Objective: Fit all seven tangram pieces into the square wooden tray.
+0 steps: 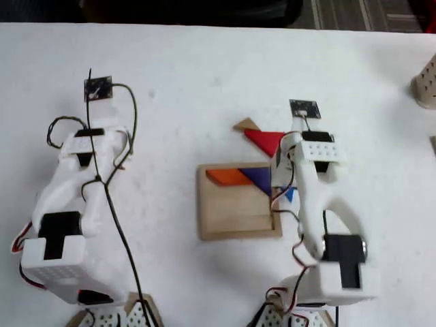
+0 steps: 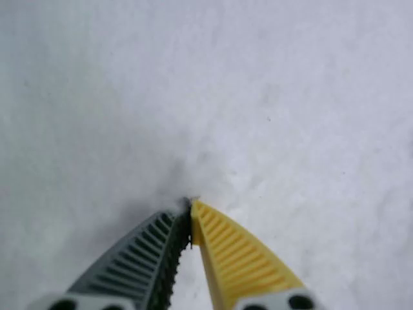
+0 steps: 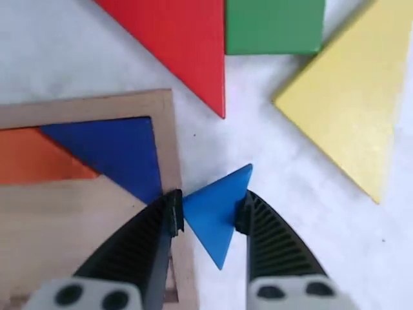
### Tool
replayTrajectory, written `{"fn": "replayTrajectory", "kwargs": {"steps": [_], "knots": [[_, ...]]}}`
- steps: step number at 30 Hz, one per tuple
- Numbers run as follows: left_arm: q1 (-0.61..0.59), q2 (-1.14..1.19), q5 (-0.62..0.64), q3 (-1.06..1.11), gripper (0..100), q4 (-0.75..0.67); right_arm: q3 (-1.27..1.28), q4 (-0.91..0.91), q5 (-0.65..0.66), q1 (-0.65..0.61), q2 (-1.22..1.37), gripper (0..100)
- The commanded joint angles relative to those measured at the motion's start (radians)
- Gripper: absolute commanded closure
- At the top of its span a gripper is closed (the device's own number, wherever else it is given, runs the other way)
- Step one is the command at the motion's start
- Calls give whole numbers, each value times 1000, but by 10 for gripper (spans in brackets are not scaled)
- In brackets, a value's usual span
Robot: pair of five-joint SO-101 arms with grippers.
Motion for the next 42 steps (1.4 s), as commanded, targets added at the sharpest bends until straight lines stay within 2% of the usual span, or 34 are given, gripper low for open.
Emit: {"fn": "replayTrajectory", "kwargs": {"steps": [1, 4, 9, 14, 18, 24, 28, 35, 42], "knots": [[19, -4, -9, -51, 976, 8, -38, 108, 34, -36, -150, 973], [16, -4, -9, -49, 976, 8, -58, 188, 115, -107, -219, 971], [16, -4, -9, -49, 976, 9, -32, 234, 278, -295, -254, 971], [15, -4, -9, -49, 976, 11, 34, 179, 442, -463, -254, 971], [15, -5, -9, -49, 976, 29, 103, 82, 615, -538, -254, 971], [-2, -5, -9, -49, 976, 29, 176, 12, 941, -519, -254, 970], [-2, -5, -9, -49, 976, 29, 190, 10, 1076, -481, -254, 954], [-2, -5, -9, -49, 976, 29, 190, -91, 1105, -432, -252, 719], [-1, -5, -9, -49, 976, 28, 192, -88, 1105, -400, -265, 791]]}}
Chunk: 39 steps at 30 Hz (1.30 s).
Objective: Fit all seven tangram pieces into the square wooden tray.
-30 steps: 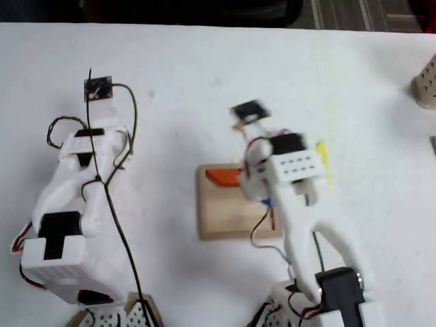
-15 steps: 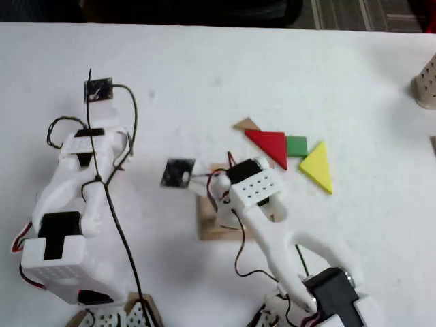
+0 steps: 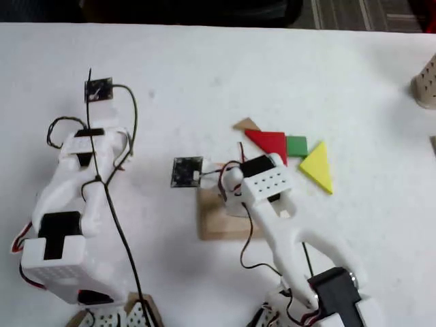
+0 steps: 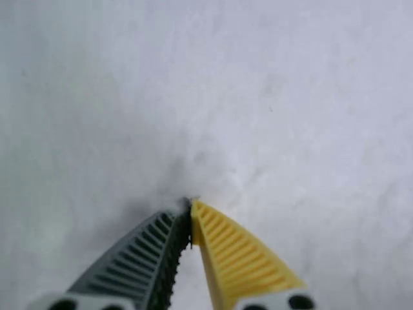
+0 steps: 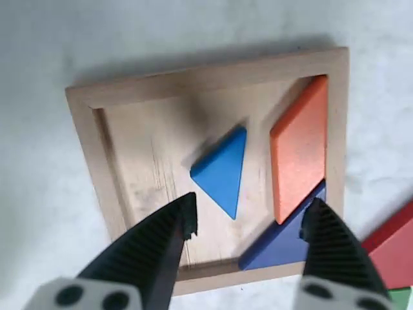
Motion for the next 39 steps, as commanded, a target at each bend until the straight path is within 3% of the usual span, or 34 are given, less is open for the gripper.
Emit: {"fn": "replayTrajectory", "kwargs": {"steps": [1, 4, 8, 16, 19, 21, 25, 27, 33, 39], "knots": [[1, -5, -9, -49, 976, 3, -9, -7, 14, 47, -62, 807], [2, -5, -9, -49, 976, 5, -2, 82, -6, 122, -114, 860], [5, -5, -9, -49, 976, 5, 75, 156, -135, 237, -231, 906], [38, -7, -11, -49, 976, 6, 367, 117, -565, 521, -536, 940], [41, -13, -12, -49, 977, 21, 462, 50, -640, 667, -625, 940], [82, -35, -60, -57, 977, 104, 528, 21, -641, 765, -674, 940], [265, -193, -245, -26, 977, 310, 624, -36, -641, 920, -731, 939], [378, -286, -262, 5, 977, 356, 631, -48, -641, 986, -736, 939], [702, -378, -26, 84, 976, 370, 631, -56, -651, 1056, -736, 888], [914, -168, 75, 87, 974, 292, 634, -54, -651, 1055, -734, 876]]}}
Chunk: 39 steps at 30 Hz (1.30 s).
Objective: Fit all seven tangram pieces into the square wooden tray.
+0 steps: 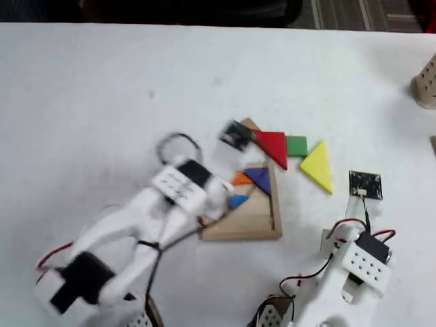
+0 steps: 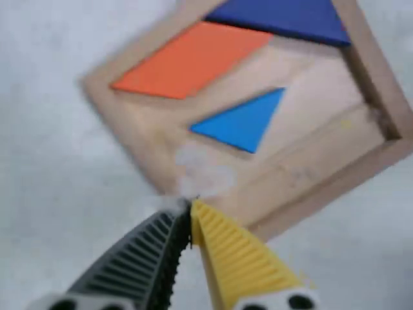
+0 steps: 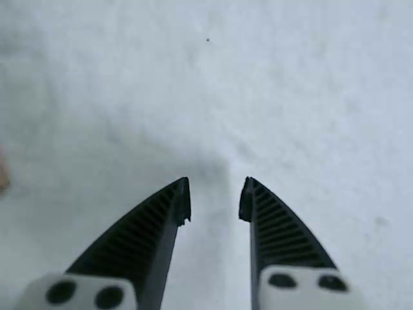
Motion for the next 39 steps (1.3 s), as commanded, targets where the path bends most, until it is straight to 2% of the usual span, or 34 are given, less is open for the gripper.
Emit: {"fn": "replayTrajectory", "kwargs": {"steps": [1, 3, 6, 13, 20, 29, 39], "knots": [[133, 154, 46, -20, 975, -101, -6, -16, -8, 13, -25, 883], [137, 232, 48, -60, 976, -138, -6, -16, -8, 13, -24, 888], [120, 308, 48, -150, 976, -121, -6, -16, -5, 13, -24, 888], [114, 361, 48, -293, 976, -129, -11, -35, 2, -19, 42, 889], [65, 423, 48, -350, 976, -230, -11, -38, 2, -21, 58, 889], [113, 254, 41, -285, 976, -117, -6, -64, 2, -21, 58, 888], [-74, 94, 40, -149, 976, -158, -5, -65, -5, -21, 58, 887]]}}
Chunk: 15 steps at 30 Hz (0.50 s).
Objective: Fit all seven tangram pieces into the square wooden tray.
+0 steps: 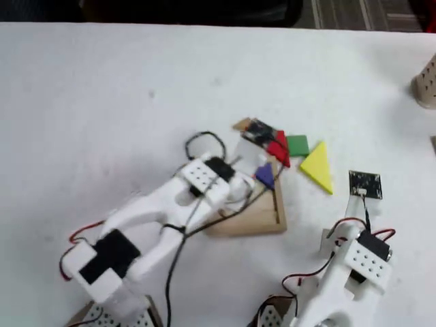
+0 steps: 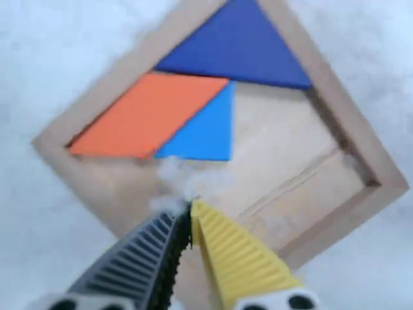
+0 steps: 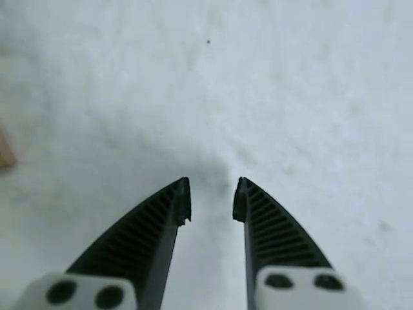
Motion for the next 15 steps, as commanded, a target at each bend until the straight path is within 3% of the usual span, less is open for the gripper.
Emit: {"fn": "replayTrajectory", "kwargs": {"steps": [1, 5, 10, 15], "knots": [[-119, -165, 3, 26, 976, -18, -5, -19, -6, -19, 4, 887], [-243, -302, 3, 91, 975, -28, -5, -15, -3, -21, 5, 887], [-401, -344, 3, 173, 976, -129, -21, 13, 0, -127, 5, 889], [-553, -344, 5, 259, 976, -249, -242, 162, 2, -231, 5, 889]]}}
